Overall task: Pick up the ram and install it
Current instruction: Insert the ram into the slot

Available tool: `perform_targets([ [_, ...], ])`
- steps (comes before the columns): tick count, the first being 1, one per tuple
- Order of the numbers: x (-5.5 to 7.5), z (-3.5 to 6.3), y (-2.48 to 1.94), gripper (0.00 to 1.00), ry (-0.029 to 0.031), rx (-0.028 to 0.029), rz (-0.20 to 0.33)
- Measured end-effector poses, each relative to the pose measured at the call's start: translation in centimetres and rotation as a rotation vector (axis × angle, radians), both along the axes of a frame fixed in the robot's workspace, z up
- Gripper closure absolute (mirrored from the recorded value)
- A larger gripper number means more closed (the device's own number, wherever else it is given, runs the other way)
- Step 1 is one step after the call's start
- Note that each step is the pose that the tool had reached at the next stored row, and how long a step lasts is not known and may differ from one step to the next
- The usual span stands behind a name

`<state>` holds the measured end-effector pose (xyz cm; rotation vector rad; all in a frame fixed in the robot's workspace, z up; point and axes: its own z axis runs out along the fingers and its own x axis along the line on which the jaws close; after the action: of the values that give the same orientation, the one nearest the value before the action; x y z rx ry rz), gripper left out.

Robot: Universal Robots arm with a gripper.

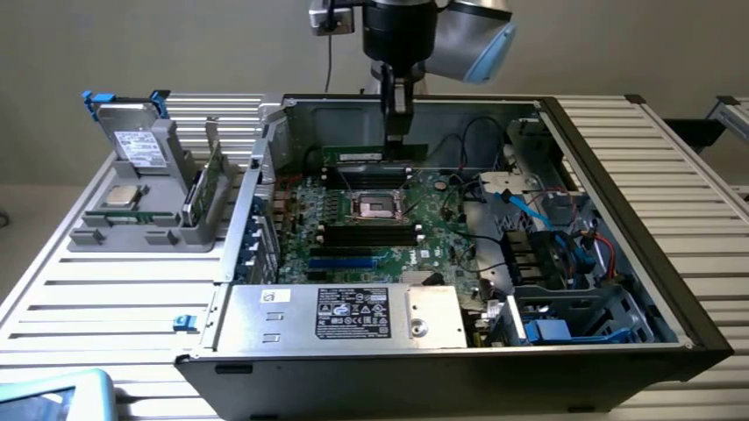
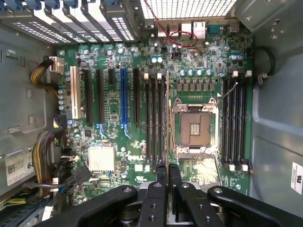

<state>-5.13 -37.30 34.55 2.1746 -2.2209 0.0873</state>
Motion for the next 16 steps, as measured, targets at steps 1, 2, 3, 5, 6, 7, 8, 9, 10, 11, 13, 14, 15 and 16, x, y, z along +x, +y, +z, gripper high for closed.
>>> perform_targets([
  [1, 0.0, -0.08, -0.03, 0.86, 0.0029, 0.0, 0.0],
  [2, 0.0, -0.16, -0.07, 0.86, 0.0059, 0.0001, 0.0],
  [3, 0.0, -0.25, -0.13, 0.86, 0.0091, 0.0001, 0.0],
  [5, 0.0, -0.41, -0.27, 0.86, 0.0121, -0.0001, 0.0],
  [6, 0.0, -0.46, -0.32, 0.86, 0.0124, -0.0006, 0.0],
  [7, 0.0, -0.49, -0.34, 0.86, 0.0125, -0.0017, 0.0],
  [8, 0.0, -0.51, -0.37, 0.86, 0.013, -0.0025, 0.0],
  [9, 0.0, -0.54, -0.4, 0.86, 0.0139, -0.0026, 0.0],
  [10, 0.0, -0.57, -0.43, 0.86, 0.0149, -0.0027, 0.0],
  [11, 0.0, -0.64, -0.43, 0.86, 0.0174, -0.0025, 0.0],
  [13, 0.0, -0.9, -0.44, 0.86, 0.0208, -0.0027, 0.0],
  [14, 0.0, -1.08, -0.44, 0.86, 0.0213, -0.0028, 0.0],
  [15, 0.0, -1.27, -0.44, 0.86, 0.0214, -0.0028, 0.0],
  [16, 0.0, -1.44, -0.44, 0.86, 0.0214, -0.0027, 0.0],
])
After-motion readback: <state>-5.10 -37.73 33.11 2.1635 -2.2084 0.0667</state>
